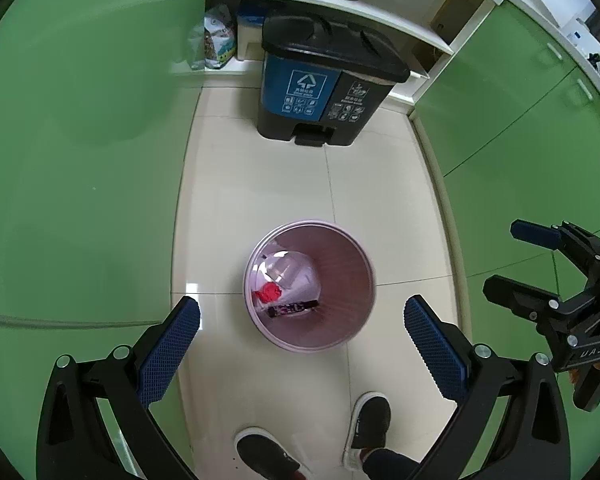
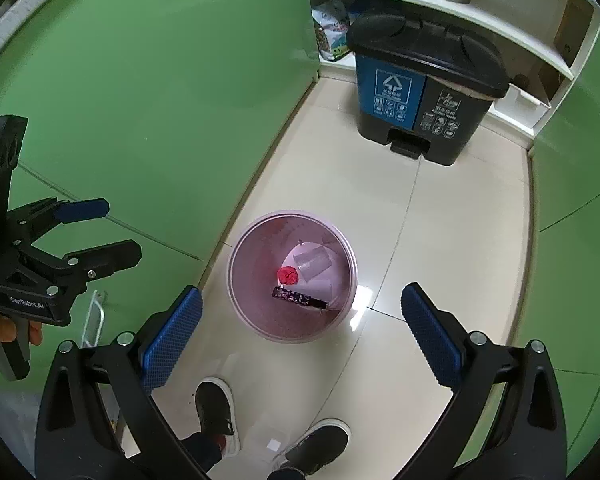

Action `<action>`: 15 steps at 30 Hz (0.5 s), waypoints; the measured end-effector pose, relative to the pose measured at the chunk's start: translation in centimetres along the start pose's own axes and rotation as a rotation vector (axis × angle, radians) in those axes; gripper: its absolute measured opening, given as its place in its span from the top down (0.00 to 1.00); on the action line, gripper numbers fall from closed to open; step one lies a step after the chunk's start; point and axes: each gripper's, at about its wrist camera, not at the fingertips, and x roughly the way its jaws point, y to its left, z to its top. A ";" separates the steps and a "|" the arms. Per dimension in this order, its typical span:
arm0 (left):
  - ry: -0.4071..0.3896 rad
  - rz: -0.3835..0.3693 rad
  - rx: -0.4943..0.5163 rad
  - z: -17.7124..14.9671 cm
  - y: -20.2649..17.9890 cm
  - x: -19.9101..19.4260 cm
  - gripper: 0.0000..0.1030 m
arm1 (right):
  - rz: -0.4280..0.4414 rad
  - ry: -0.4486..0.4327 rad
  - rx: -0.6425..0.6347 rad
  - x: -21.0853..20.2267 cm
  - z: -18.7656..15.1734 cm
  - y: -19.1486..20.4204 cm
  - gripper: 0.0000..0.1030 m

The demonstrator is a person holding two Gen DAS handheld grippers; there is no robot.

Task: Collect trash
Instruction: 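Turn both tools back toward the counter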

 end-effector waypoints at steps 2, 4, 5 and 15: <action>-0.008 0.000 -0.004 0.1 -0.6 -1.8 0.05 | -0.004 -0.008 0.004 -2.2 0.2 0.1 0.05; -0.018 0.004 -0.006 0.4 -1.3 -4.3 0.05 | -0.008 -0.016 0.005 -4.3 0.3 0.3 0.05; -0.022 0.005 -0.009 0.4 -1.6 -5.4 0.05 | -0.009 -0.020 0.004 -5.8 0.5 0.4 0.05; -0.105 0.040 -0.070 0.5 -4.5 -22.0 0.05 | 0.031 -0.060 -0.017 -21.5 2.2 4.1 0.05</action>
